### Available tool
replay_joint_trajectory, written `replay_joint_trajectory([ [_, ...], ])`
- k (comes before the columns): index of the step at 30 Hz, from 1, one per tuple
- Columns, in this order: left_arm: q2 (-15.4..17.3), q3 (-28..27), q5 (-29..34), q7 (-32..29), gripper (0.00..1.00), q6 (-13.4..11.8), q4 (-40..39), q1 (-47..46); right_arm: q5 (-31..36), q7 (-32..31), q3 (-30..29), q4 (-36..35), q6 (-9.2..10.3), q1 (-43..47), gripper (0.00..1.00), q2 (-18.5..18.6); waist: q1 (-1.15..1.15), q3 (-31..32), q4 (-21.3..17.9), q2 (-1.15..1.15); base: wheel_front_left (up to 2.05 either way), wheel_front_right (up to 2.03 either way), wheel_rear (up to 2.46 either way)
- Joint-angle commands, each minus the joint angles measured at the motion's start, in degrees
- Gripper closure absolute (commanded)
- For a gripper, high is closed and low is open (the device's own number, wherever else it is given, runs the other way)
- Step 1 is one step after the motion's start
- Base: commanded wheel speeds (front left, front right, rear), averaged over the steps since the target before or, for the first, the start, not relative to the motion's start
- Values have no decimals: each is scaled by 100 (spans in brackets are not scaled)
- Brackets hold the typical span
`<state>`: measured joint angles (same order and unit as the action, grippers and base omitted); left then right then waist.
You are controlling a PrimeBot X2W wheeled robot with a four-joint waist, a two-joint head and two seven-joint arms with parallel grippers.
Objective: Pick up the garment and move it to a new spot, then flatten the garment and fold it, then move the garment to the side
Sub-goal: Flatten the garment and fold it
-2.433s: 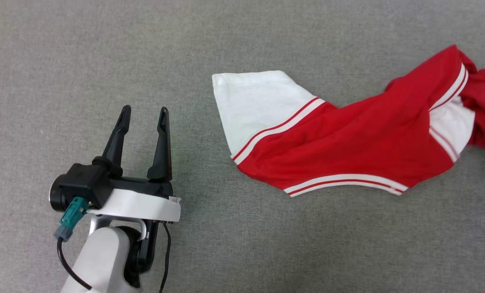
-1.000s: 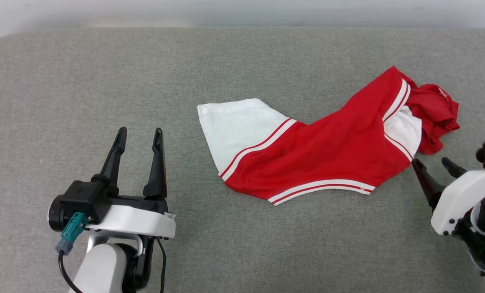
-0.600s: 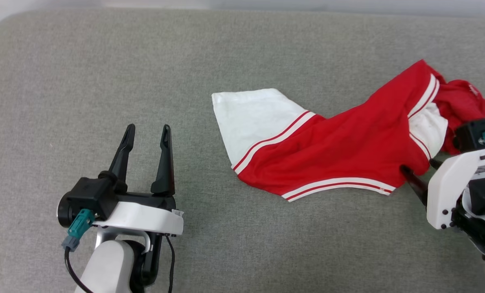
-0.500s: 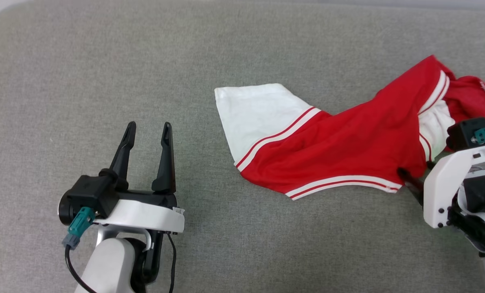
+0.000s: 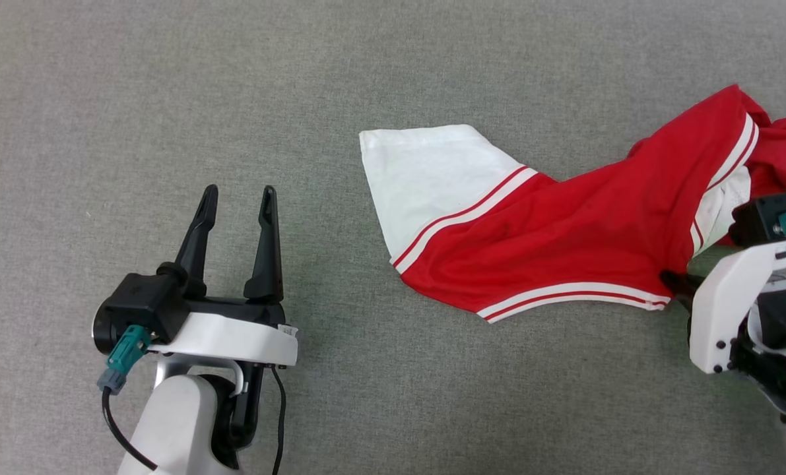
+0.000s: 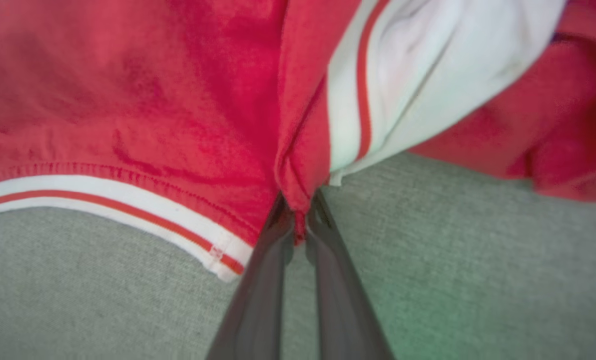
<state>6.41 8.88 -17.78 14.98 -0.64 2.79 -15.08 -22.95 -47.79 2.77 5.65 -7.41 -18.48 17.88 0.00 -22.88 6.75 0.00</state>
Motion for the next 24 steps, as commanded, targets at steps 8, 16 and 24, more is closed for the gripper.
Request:
replay_joint_trajectory([
  [8,-29,-107,116,27,0,43,35,185,96,107,-348,-962,-6,948,100,-199,0,457,-221,0,0,0,0],
  [16,53,-162,122,23,0,35,-2,417,413,21,-952,-2156,-6,2261,100,-867,0,744,-378,0,0,0,0],
  [24,165,-185,93,-52,0,-6,-79,524,480,-104,-981,-2387,-6,3351,100,-1450,0,783,-511,0,0,0,0],
])
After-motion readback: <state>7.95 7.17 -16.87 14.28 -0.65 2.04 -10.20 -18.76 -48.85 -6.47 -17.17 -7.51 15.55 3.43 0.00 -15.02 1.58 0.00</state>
